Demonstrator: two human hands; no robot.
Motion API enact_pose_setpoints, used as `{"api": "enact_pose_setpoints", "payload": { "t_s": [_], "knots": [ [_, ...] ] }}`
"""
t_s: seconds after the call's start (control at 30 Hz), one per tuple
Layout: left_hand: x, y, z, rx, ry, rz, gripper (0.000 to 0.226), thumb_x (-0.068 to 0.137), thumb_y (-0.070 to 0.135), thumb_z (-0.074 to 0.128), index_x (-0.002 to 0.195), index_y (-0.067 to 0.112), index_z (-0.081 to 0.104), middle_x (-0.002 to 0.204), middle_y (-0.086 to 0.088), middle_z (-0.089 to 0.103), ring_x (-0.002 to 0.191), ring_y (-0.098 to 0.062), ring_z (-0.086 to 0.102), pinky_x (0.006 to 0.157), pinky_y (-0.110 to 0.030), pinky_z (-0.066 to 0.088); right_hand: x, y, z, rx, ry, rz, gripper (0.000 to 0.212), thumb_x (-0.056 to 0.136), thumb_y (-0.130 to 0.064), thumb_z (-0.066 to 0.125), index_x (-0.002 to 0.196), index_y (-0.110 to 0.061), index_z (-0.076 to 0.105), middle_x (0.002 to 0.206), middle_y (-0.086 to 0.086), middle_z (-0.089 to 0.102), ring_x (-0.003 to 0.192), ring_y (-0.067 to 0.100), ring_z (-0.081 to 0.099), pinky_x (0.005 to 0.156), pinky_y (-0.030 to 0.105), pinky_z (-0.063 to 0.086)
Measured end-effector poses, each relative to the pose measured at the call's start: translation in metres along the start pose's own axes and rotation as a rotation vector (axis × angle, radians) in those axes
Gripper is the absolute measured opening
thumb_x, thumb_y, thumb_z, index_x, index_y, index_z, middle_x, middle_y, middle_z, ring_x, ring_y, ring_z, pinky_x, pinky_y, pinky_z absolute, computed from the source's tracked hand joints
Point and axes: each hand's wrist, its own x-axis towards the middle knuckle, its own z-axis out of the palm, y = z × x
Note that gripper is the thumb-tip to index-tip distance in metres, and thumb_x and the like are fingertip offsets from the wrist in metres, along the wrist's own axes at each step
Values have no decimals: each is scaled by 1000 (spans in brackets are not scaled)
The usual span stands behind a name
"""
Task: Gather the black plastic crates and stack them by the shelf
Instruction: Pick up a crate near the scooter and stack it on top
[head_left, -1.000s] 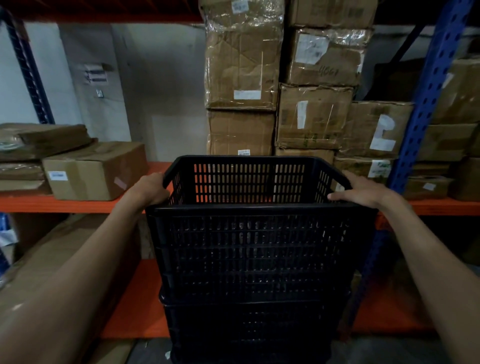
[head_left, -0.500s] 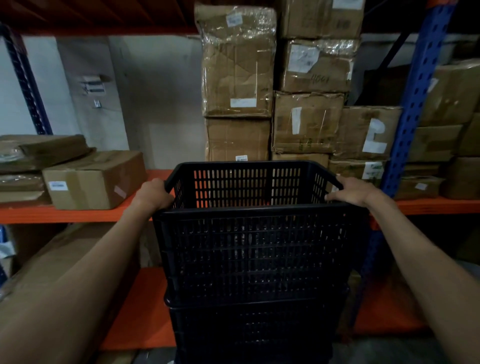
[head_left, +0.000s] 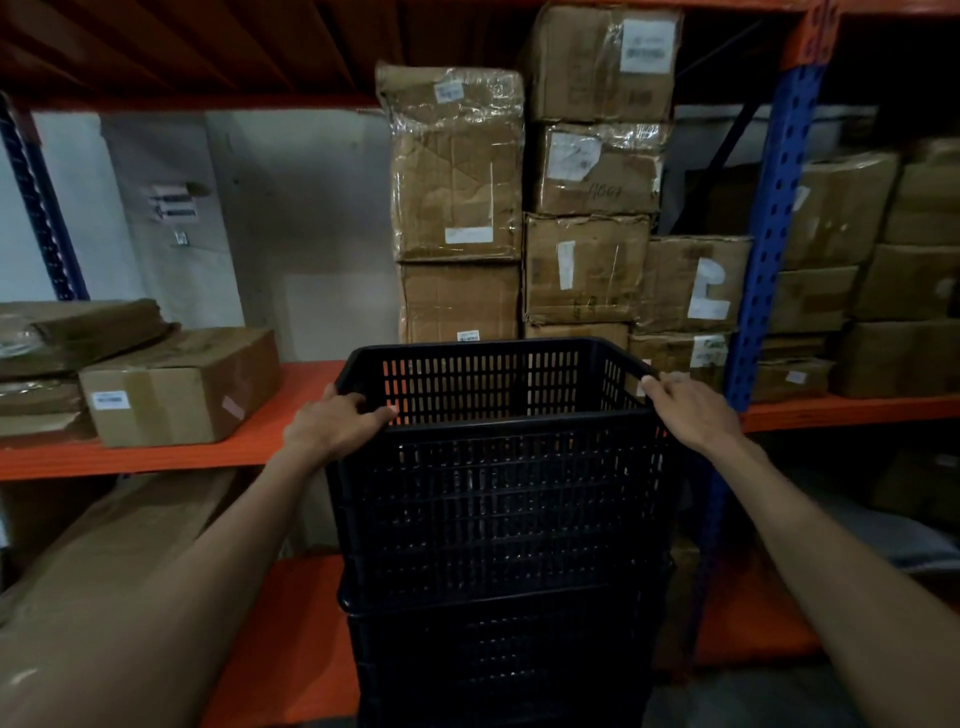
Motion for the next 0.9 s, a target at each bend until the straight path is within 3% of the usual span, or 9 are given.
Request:
{"api": "enact_pose_setpoints", "payload": {
  "t_s": [0.13,0.23,0.3,0.47,0.57,0.63,0.8,0.9],
  "knots": [
    [2,-2,4,30,64,13,62,81,66,35,134,37,51,145,-10,40,123,-41,48,100,-48,42,-7,-6,-6,-12,-83,86,56,100,-40,16,145,-14,37,149,13,41,133,33,41,102,40,34],
    [-3,-2,5,32,82,26,58,83,63,34,132,37,53,143,-9,42,121,-41,48,98,-49,43,-8,-7,-12,-10,-152,57,53,100,-38,14,148,-24,33,157,3,29,139,30,33,108,39,29],
    [-5,-1,5,31,84,26,55,85,58,34,131,36,53,142,-9,42,123,-42,45,99,-50,42,-10,-6,-12,6,-171,48,53,99,-41,13,145,-29,36,156,2,33,138,30,34,109,41,28],
    [-10,2,3,3,81,4,59,80,53,31,131,34,54,144,-8,42,128,-40,40,103,-49,38,-16,-9,-11,-19,-72,70,50,97,-43,14,133,-36,49,143,4,49,132,33,36,104,49,27],
    [-10,0,1,-38,101,-22,55,83,53,39,132,31,53,144,-11,43,130,-41,39,106,-50,36,-21,-10,-11,10,-45,61,53,94,-57,14,117,-37,58,133,7,56,132,31,35,102,51,25],
    [-16,-1,2,-55,138,-22,54,86,55,44,133,29,52,143,-13,44,129,-42,40,106,-52,37,-31,-9,-9,48,-4,16,60,92,-64,14,119,-36,58,133,6,55,132,30,36,102,52,24],
    [-50,9,6,-164,382,66,48,88,54,45,126,28,57,137,-9,47,124,-38,44,99,-55,38,-65,-14,-3,49,172,-135,61,93,-64,17,140,-34,40,155,-1,31,146,22,17,112,52,14],
    [-81,5,8,-299,564,194,37,89,47,49,118,28,61,130,-4,50,120,-31,48,98,-51,41,-96,-28,-5,171,296,-168,55,95,-60,21,137,-34,45,151,-1,36,144,20,22,113,49,17]
  ]
}}
